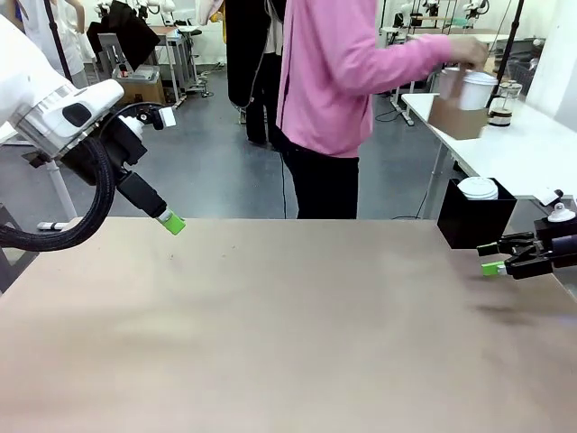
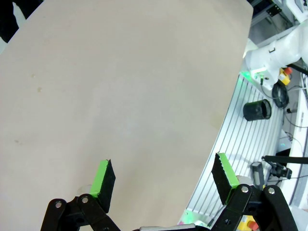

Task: Pour a drink into a cup and package it in a carrier.
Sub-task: Insert the held 600 ml Paper Cup into the Cup Carrier.

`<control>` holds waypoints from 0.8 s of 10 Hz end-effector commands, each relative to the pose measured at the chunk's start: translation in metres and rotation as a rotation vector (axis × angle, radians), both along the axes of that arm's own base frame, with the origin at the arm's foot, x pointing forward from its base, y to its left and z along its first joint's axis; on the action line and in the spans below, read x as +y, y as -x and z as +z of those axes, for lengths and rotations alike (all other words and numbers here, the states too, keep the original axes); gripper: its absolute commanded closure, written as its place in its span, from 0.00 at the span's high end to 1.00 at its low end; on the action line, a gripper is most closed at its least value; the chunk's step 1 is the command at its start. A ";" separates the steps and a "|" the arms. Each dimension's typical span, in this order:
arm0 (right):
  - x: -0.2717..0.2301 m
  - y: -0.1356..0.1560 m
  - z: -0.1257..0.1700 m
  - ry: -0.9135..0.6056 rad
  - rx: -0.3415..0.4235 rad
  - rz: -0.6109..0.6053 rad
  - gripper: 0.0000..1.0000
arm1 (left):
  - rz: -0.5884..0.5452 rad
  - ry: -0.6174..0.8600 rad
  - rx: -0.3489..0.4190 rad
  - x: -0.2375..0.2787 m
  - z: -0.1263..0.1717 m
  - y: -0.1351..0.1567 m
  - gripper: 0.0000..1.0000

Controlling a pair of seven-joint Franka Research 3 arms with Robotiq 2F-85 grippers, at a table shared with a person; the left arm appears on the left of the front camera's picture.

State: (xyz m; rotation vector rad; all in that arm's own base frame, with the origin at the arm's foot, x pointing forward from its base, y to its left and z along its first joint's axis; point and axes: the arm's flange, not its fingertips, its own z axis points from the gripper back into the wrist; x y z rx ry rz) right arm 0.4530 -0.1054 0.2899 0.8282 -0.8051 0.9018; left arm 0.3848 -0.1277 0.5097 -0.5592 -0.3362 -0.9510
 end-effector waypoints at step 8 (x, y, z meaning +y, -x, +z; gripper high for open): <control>-0.001 -0.003 0.002 -0.010 -0.007 0.007 1.00 | 0.013 0.000 0.000 -0.002 0.000 0.000 1.00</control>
